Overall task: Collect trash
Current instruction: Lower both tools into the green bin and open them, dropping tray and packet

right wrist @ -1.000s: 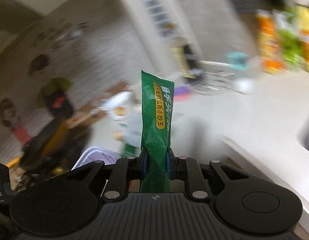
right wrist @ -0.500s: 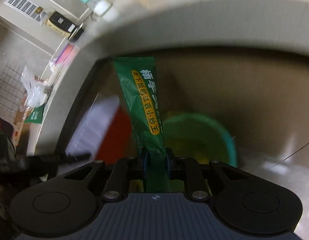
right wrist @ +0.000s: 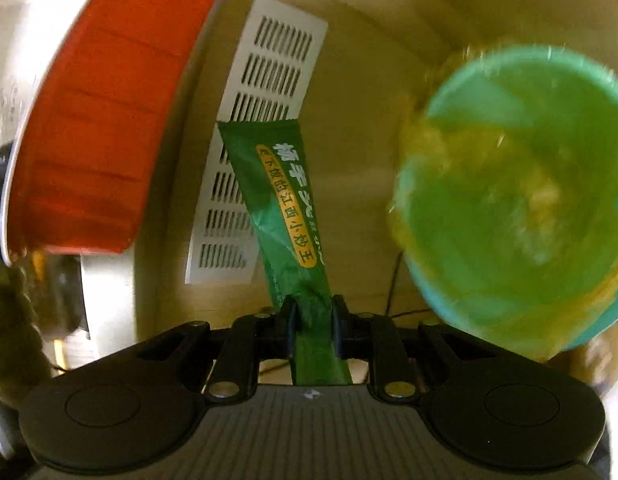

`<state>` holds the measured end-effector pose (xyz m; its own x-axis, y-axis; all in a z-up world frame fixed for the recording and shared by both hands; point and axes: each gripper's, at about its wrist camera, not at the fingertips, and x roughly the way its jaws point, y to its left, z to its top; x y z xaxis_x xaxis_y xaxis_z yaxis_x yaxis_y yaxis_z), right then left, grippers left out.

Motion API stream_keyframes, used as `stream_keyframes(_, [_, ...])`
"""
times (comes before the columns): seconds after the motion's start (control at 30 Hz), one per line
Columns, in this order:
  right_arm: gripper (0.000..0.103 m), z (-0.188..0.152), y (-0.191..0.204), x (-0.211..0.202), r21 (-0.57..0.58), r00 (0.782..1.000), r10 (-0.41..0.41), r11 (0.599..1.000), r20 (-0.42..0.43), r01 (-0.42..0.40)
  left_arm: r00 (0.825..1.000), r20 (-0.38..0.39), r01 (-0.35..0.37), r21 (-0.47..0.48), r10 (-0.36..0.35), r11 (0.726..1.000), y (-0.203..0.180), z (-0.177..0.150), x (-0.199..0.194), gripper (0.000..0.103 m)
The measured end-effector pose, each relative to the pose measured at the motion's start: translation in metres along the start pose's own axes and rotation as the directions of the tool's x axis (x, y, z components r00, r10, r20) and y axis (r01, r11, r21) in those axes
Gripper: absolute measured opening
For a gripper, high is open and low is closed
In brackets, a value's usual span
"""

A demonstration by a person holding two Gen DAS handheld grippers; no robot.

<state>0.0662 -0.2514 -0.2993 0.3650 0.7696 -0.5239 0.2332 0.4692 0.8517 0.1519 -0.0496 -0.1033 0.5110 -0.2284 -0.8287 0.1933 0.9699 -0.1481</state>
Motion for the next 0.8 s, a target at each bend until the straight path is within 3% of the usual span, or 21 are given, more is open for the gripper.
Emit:
stream_keyframes(0.17, [0.017,-0.006,0.015,0.003,-0.058,0.999,0.031,0.998,-0.022,-0.033,1.000,-0.027,0.013,0.027,-0.013,1.000,-0.006,-0.005,0.004,0.011])
stream_keyframes(0.27, [0.017,-0.009,-0.001,-0.022,-0.073,0.996,-0.086,0.993,0.036,0.089,0.998,-0.060,0.018,0.036,-0.015,0.999,-0.011,-0.013,0.018,0.011])
stream_keyframes(0.33, [0.017,-0.011,-0.013,-0.043,-0.099,0.970,-0.215,0.969,0.113,0.226,0.995,-0.098,0.020,0.031,-0.017,0.999,-0.014,-0.020,0.035,0.011])
stream_keyframes(0.43, [0.017,-0.015,-0.041,-0.076,-0.059,0.913,-0.363,0.924,0.187,0.379,0.985,-0.173,-0.003,0.012,0.005,1.000,-0.016,-0.036,0.067,0.011])
stream_keyframes(0.63, [0.017,-0.035,-0.070,-0.123,0.033,0.840,-0.480,0.872,0.253,0.489,0.923,-0.374,-0.105,-0.007,0.095,0.994,-0.025,-0.088,0.156,0.011])
stream_keyframes(0.73, [0.017,-0.042,-0.073,-0.134,0.052,0.808,-0.525,0.845,0.268,0.532,0.916,-0.395,-0.095,-0.044,0.070,0.995,-0.029,-0.109,0.196,0.013])
stream_keyframes(0.8, [0.017,-0.043,-0.077,-0.135,0.060,0.789,-0.553,0.827,0.267,0.559,0.916,-0.398,-0.088,-0.058,0.057,0.994,-0.028,-0.122,0.233,0.021])
